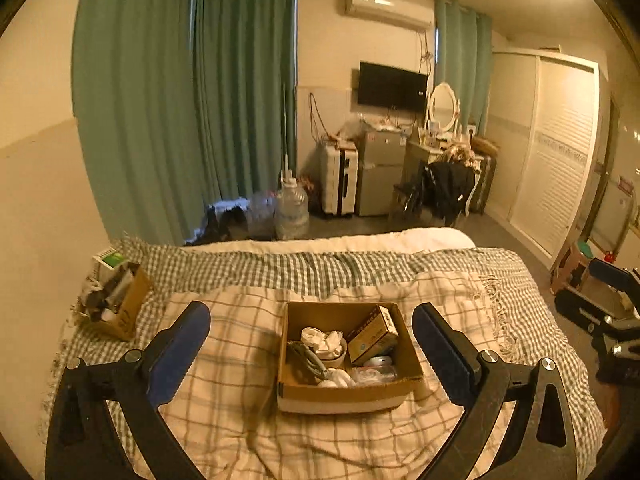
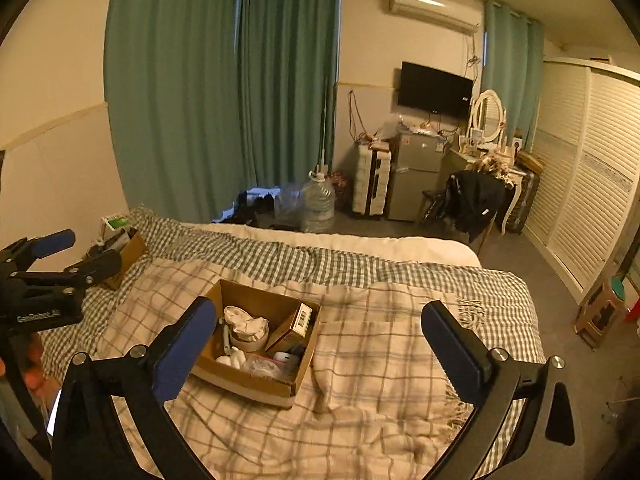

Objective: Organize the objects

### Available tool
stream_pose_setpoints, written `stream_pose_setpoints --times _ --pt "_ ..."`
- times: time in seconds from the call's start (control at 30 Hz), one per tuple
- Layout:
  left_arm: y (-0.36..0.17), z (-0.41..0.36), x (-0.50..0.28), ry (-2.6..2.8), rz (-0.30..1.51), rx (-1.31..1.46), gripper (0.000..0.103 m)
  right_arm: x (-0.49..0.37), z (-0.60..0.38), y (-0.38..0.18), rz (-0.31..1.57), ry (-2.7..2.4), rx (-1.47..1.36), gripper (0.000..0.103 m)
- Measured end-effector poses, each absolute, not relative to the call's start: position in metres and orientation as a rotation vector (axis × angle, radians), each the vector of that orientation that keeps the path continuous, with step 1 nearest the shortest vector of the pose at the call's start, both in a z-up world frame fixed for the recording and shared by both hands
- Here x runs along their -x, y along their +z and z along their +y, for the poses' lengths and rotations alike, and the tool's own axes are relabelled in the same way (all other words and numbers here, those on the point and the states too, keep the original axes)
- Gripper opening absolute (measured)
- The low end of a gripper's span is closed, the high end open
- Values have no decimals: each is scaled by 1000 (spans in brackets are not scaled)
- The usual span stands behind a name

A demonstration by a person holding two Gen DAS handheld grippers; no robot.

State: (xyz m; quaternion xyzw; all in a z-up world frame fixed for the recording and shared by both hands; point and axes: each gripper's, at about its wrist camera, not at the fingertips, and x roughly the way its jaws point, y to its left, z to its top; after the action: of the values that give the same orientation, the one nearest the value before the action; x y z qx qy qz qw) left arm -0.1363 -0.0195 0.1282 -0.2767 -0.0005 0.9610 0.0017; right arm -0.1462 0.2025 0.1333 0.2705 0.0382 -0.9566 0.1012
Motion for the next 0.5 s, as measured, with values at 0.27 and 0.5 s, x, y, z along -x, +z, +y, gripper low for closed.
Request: stream_pose_setpoints --times 0.27,0.5 --pt "129 -22 69 3112 -32 692 103 80 213 144 99 -2884 -644 103" --pt "95 -14 32 3190 -59 605 103 53 197 89 274 -2993 -574 103"
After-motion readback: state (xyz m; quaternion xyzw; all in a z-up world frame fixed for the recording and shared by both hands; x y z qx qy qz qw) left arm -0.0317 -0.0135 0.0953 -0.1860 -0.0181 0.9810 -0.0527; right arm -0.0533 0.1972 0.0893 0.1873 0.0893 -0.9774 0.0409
